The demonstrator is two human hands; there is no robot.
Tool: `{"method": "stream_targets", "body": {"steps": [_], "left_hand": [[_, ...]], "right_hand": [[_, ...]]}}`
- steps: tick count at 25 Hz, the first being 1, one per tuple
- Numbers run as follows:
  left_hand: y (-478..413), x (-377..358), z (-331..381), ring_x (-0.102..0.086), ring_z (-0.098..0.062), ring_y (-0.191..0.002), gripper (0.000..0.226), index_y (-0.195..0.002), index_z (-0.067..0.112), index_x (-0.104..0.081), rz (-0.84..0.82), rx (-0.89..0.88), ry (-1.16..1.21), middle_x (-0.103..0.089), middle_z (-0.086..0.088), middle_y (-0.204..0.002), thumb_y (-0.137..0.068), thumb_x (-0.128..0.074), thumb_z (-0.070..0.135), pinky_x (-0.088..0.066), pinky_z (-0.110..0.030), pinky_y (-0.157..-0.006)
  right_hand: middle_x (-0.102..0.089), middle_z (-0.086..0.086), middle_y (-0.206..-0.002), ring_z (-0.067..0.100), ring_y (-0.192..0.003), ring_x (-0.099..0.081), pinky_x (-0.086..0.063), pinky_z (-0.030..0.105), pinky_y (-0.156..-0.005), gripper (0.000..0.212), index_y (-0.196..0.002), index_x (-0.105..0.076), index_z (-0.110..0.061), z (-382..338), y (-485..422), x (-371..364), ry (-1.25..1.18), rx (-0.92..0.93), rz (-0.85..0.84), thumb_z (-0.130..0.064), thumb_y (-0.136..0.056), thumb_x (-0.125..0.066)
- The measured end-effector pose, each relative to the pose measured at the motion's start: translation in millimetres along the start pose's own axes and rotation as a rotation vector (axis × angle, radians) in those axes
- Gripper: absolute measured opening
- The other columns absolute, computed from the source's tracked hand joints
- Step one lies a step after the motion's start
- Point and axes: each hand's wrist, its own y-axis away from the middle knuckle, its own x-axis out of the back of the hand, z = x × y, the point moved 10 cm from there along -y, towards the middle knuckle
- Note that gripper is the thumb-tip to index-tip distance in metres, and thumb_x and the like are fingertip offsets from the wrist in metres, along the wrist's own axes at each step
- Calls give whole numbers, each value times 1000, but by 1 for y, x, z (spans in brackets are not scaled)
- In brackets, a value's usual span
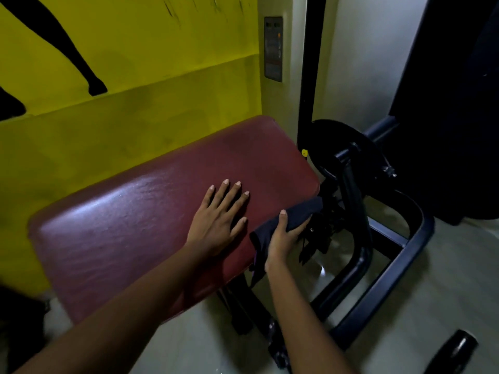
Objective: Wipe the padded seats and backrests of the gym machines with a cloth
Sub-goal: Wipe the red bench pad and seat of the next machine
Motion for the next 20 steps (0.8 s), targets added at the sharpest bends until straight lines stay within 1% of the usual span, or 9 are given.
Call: {"method": "stream_targets", "body": {"steps": [3, 5, 6, 8, 13, 15, 18, 19, 20], "left_hand": [[24, 1, -8, -40, -30, -135, 55, -138, 18, -48, -59, -62, -60, -45, -9, -145, -91, -32, 43, -20, -44, -110], [41, 3, -13, -41, -30, -135, 54, -137, 19, -48, -95, -84, -69, -46, -9, -144, -91, -32, 43, -21, -44, -110], [52, 5, -17, -39, -29, -136, 54, -138, 19, -46, -98, -89, -61, -46, -9, -145, -91, -31, 43, -20, -44, -110], [78, 10, -26, -32, -27, -139, 54, -141, 20, -42, -96, -92, -29, -41, -7, -148, -93, -31, 43, -16, -44, -113], [150, 23, -51, -24, -23, -143, 54, -145, 21, -35, -57, -128, -13, -31, -4, -153, -96, -30, 42, -17, -46, -114], [170, 27, -60, -26, -24, -142, 54, -145, 21, -35, -40, -111, -11, -32, -4, -152, -95, -32, 41, -19, -47, -114], [184, 29, -64, -31, -27, -140, 54, -145, 20, -34, -25, -100, -34, -36, -6, -151, -94, -32, 40, -21, -48, -112], [185, 29, -63, -31, -28, -140, 54, -145, 20, -35, -22, -105, -37, -35, -7, -151, -94, -32, 39, -21, -48, -112], [185, 30, -63, -31, -28, -140, 54, -144, 19, -36, -21, -105, -34, -36, -7, -151, -95, -31, 38, -22, -48, -112]], "right_hand": [[-24, 16, -152, 31, -135, -34, -30, 29, -104, 76, -149, -10, -15, 15, 67, -9, 150, 18, -10, -34, -90, -56], [-23, 17, -152, 32, -135, -33, -30, 33, -109, 85, -149, -5, -16, 27, 96, -13, 174, 0, -90, -48, -87, -54], [-21, 14, -153, 30, -137, -32, -28, 31, -110, 85, -149, -2, -19, 26, 94, -12, 156, -3, -116, -52, -88, -51], [-16, 7, -155, 25, -139, -27, -25, 25, -105, 74, -149, 3, -22, 14, 69, -9, 93, -11, -160, -39, -95, -46], [-13, 8, -156, 27, -140, -25, -30, 38, -108, 66, -149, -1, -25, 2, 42, -2, 89, 12, -26, -38, -98, -41], [-15, 8, -156, 27, -140, -26, -29, 38, -111, 67, -149, -3, -25, 16, 74, -11, 74, 22, -39, -41, -97, -42], [-18, 14, -154, 30, -138, -29, -30, 45, -111, 84, -148, -3, -27, 49, 148, -24, 142, 7, -97, -64, -83, -41], [-20, 16, -153, 31, -137, -31, -32, 45, -111, 87, -149, -2, -27, 58, 169, -26, 169, -6, -120, -66, -82, -41], [-22, 17, -152, 31, -136, -33, -32, 43, -110, 83, -149, -3, -25, 60, 179, -26, 164, 1, -131, -60, -86, -44]]}}
